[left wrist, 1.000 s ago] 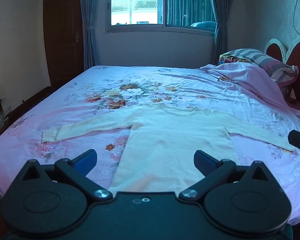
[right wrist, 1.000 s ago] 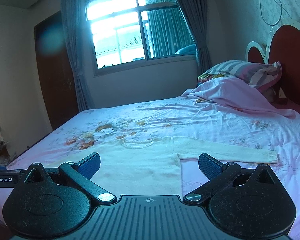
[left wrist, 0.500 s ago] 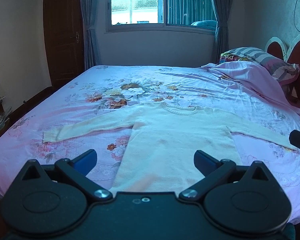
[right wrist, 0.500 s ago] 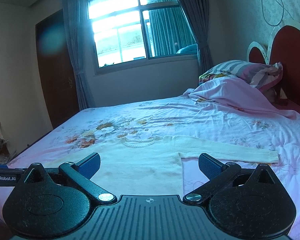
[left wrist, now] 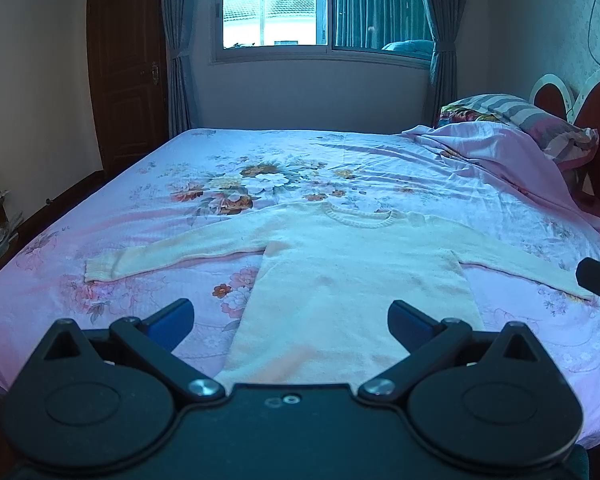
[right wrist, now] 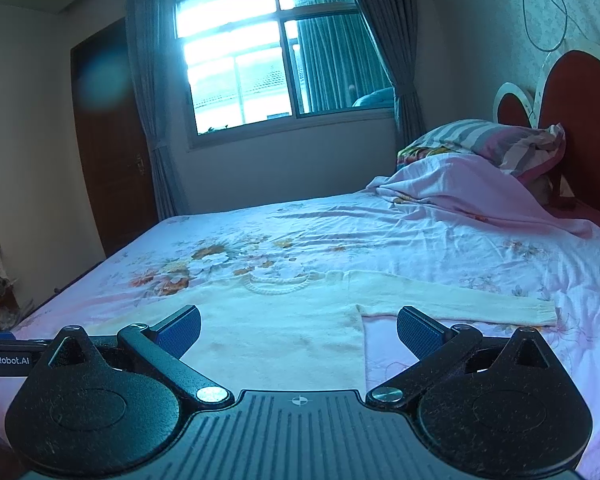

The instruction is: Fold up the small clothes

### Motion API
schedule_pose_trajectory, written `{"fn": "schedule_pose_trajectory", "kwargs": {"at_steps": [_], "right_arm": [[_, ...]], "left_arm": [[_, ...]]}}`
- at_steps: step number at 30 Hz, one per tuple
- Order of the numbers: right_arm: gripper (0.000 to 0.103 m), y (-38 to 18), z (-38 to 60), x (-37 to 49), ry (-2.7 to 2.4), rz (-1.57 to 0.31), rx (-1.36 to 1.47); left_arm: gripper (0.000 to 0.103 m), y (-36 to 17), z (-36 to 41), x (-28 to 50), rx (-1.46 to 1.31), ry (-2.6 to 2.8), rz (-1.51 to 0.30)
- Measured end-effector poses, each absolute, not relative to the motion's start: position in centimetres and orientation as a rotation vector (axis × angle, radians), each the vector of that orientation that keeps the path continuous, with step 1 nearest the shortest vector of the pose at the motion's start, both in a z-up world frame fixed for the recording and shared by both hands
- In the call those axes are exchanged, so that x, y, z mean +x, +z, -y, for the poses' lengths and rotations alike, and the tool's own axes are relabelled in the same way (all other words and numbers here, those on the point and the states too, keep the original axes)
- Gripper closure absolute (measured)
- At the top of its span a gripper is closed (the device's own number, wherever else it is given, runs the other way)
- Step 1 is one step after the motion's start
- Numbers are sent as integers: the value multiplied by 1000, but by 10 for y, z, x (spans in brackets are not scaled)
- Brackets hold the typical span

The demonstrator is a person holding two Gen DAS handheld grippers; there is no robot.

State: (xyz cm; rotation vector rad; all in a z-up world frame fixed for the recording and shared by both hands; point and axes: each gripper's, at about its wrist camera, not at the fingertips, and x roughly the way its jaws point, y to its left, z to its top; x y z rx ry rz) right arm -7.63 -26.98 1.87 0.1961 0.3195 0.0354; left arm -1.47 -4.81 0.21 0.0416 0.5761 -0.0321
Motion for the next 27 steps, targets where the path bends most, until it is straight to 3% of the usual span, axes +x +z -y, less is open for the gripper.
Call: {"fn": "schedule_pose_trajectory", "kwargs": {"at_steps": [27], "right_arm": [[0,17,255,-69,34,-345,163]], "left_arm": [[1,-2,49,-15,55,-44,-594]]}}
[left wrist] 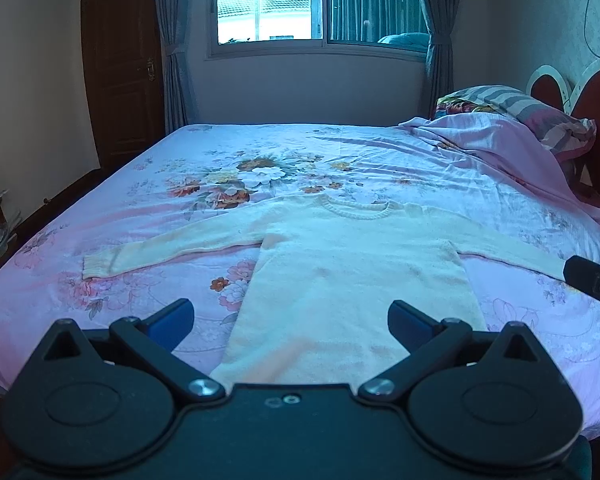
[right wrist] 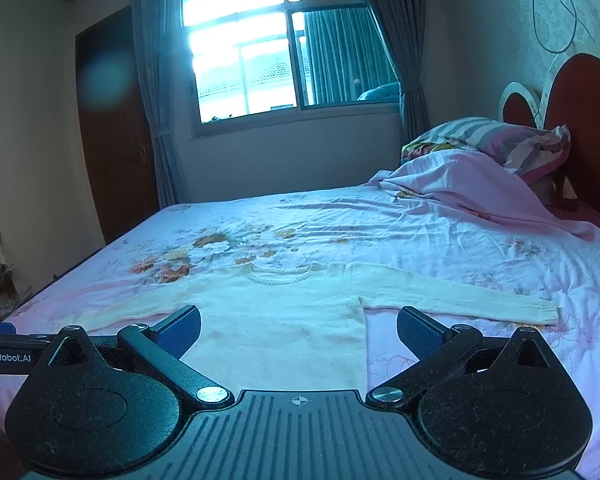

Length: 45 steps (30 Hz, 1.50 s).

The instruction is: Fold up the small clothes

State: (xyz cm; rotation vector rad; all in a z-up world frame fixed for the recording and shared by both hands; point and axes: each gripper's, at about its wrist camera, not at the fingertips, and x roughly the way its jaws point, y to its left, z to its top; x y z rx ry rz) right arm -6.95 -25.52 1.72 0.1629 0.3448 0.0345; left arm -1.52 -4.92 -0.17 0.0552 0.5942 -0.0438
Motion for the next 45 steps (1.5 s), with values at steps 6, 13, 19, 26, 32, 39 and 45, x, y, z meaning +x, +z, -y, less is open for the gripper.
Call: {"fn": "schedule_pose_trajectory", "kwargs": {"at_steps": [6,13,19,26,32,39,45], "right_arm": [[0,12,255,-66,22,-354,167],[0,10,255,-65,19,-356,171],[0,6,255,-63,20,-365,172],[0,0,253,-59,20,-376,169],[0,-7,253,-55,13,-387,174],[0,-22,250,-50,5,-408,165],[0,-34,246,-37,13,-425,165]], "left_arm": [[1,-3,50,-15,71,-54,-596],[1,-5,50,-13,72,-53,-603],[1,-8,51,-10,75,-50,-610],[1,-11,51,-7,76,-48,-620],[1,-17,52,0,81,-43,-633],[1,-26,49,9,80,-35,-656],[1,-36,41,24,81,-22,-676]]}}
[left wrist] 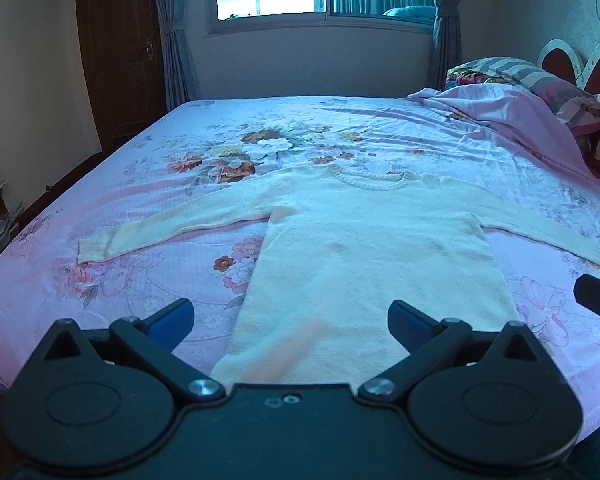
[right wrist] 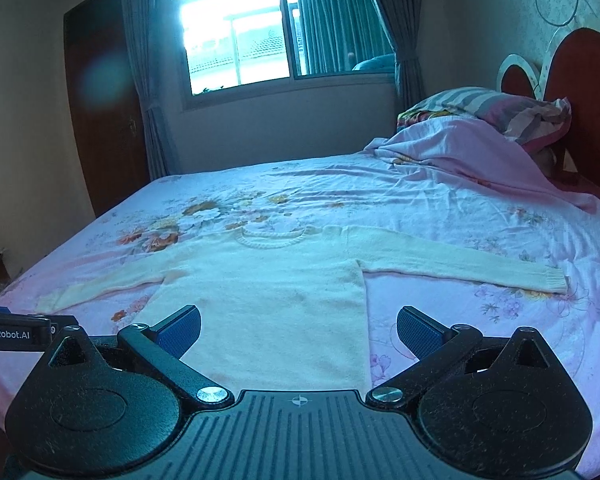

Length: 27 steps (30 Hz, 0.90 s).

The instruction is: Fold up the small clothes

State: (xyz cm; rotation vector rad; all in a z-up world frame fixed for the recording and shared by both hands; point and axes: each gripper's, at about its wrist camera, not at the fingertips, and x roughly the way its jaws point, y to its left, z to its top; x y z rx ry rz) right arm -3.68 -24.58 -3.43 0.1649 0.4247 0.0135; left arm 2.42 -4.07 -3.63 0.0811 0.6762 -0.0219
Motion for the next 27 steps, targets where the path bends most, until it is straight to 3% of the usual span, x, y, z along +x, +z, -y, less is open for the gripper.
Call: {"fn": "schedule_pose_trajectory", "kwargs": {"at_steps": [27], "right_arm": [[0,-68,186,158,106,-494,138]], "left_arm": [[8,-85,-72,186,-71,210,-827]]}}
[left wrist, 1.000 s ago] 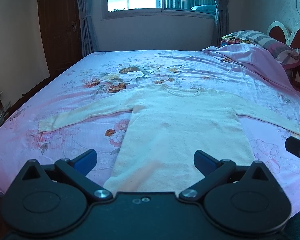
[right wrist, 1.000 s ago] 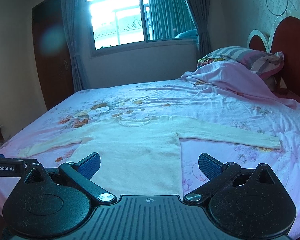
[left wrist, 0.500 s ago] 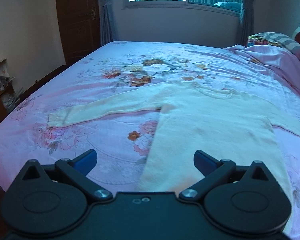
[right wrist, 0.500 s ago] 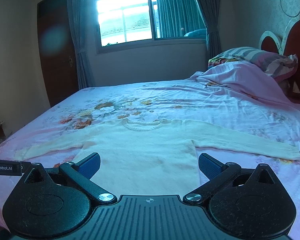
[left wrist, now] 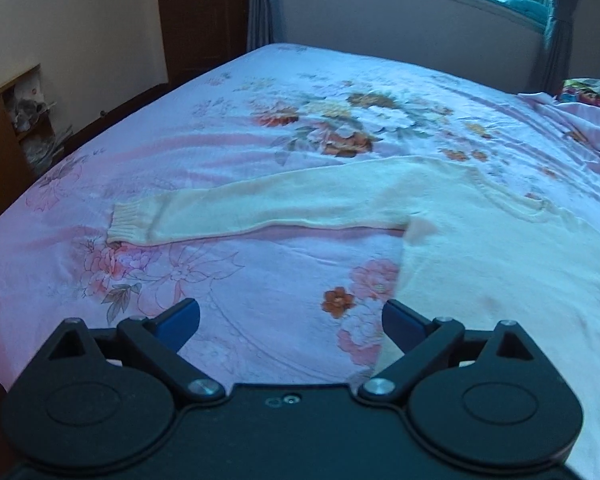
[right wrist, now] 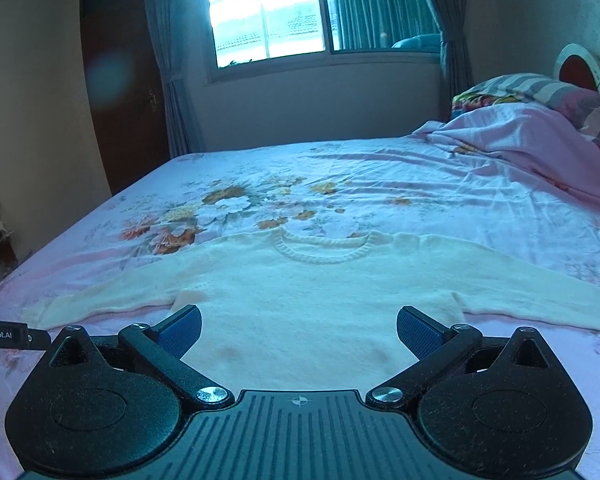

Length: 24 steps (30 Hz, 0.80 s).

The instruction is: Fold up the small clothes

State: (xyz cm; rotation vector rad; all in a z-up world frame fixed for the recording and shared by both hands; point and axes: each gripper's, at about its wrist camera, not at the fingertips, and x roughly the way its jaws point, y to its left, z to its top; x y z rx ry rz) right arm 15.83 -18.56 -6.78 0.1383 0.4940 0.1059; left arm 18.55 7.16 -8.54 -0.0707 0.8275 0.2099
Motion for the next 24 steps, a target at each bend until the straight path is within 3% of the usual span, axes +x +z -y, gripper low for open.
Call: {"fn": "schedule_pose_trajectory", "kwargs": {"at_steps": [12,21,22,23,24], "right_arm": [[0,-93,138,244,128,-558,103],[1,-118,121,291,89,-592,74],[3,-121,121,295,81,-595,68],[17,-125,120,298,74,-599,56],[24,-128,119,302,70,-610,46]], "left_arm": [[11,-118,-113,247,-96,306,-898],[18,-144,-175,274,-262,417,-969],[18,-146,-181,275,-281,430,-974],[18,-148,-189,277,-309,444,-978],[18,-150,-198,277,-344,462,-981]]}}
